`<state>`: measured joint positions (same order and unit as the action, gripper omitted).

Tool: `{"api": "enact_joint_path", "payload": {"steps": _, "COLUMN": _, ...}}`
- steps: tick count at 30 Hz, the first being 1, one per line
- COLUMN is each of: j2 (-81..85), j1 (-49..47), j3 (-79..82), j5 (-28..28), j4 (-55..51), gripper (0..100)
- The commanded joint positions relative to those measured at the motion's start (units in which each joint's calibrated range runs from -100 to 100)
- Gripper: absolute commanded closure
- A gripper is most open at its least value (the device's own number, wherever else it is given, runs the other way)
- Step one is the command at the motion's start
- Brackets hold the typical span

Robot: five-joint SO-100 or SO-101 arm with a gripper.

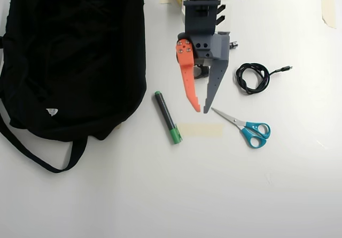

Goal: Put the green marker into the black bag

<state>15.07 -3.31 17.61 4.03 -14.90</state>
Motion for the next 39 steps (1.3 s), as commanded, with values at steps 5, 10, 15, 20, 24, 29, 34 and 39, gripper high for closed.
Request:
{"api": "enact_joint_path", "payload": {"steps": 5, "j2": -2.21, "j1": -0.81, "j3": -9.97, "j5": -0.15, "j4": -18.0, "gripper": 97}}
{"api": "enact_joint_path", "payload": {"steps": 10, "j2": -5.03, "j1": -1.63, "j3": -16.71, "j5": -0.15, "j4": -28.86, "gripper": 97}}
{"api": "enact_joint_path", "payload": {"steps": 15, "j2": -7.77, "j1": -1.56, "j3": -23.0, "j5": -0.15, "j4": -39.36, "gripper": 97}}
{"api": "enact_joint_path", "payload": {"steps": 20, "j2": -10.17, "j1": -1.63, "j3": -27.76, "j5": -0.15, "j4": -47.98, "gripper": 97}}
{"api": "enact_joint_path", "payload": {"steps": 24, "j2": -10.75, "j1": -1.78, "j3": -28.57, "j5": -0.15, "j4": -51.6, "gripper": 97}}
{"api": "enact_joint_path", "payload": {"steps": 29, "j2": -10.75, "j1": -1.85, "j3": -28.3, "j5": -0.1, "j4": -57.71, "gripper": 97}}
{"api": "enact_joint_path", "payload": {"steps": 34, "j2": -10.42, "j1": -2.45, "j3": -27.58, "j5": -0.1, "j4": -60.64, "gripper": 97}}
{"api": "enact_joint_path", "payload": {"steps": 39, "j2": -10.01, "j1": -2.53, "j3": -27.58, "j5": -0.1, "j4": -61.67, "gripper": 97}}
